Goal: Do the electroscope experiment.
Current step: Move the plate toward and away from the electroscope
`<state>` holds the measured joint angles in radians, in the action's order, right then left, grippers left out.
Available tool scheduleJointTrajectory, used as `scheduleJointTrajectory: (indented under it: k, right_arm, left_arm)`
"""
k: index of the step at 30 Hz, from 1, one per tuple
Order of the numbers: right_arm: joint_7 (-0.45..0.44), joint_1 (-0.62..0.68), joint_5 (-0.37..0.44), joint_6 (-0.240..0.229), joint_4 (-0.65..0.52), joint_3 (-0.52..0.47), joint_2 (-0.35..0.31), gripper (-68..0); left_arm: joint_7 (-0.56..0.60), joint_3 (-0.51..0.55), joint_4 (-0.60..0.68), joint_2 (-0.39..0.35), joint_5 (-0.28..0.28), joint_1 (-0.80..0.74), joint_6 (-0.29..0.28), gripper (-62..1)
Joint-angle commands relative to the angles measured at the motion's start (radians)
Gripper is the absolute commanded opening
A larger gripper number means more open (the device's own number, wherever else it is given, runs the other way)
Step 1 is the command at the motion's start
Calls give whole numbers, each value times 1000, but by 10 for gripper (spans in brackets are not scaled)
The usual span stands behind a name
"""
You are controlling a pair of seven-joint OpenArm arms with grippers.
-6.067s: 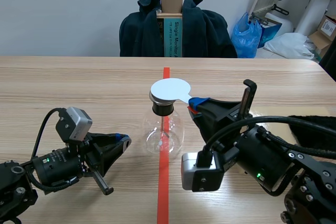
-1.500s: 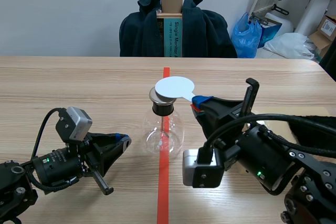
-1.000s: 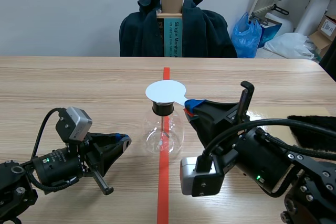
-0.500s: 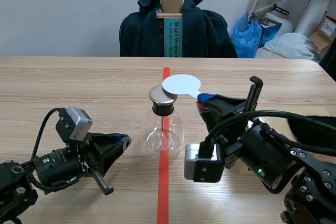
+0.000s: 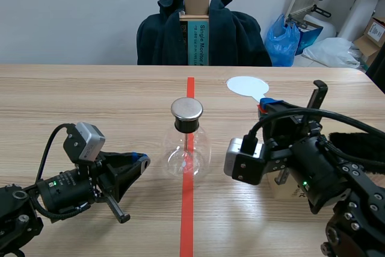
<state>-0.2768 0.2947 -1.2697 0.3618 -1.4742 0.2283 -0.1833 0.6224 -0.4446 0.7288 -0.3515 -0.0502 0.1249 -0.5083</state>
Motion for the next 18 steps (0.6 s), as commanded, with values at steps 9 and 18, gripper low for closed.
scheduleJointTrajectory:
  k: [9, 18]
  right_arm:
    - [7, -9, 6, 15, -14, -6, -8, -667]
    - [-127, -9, 5, 15, -14, -6, -8, -667]
  left_arm:
    - [18, 8, 18, 10, -13, 8, -2, -577]
    - [18, 8, 18, 10, -13, 8, -2, -577]
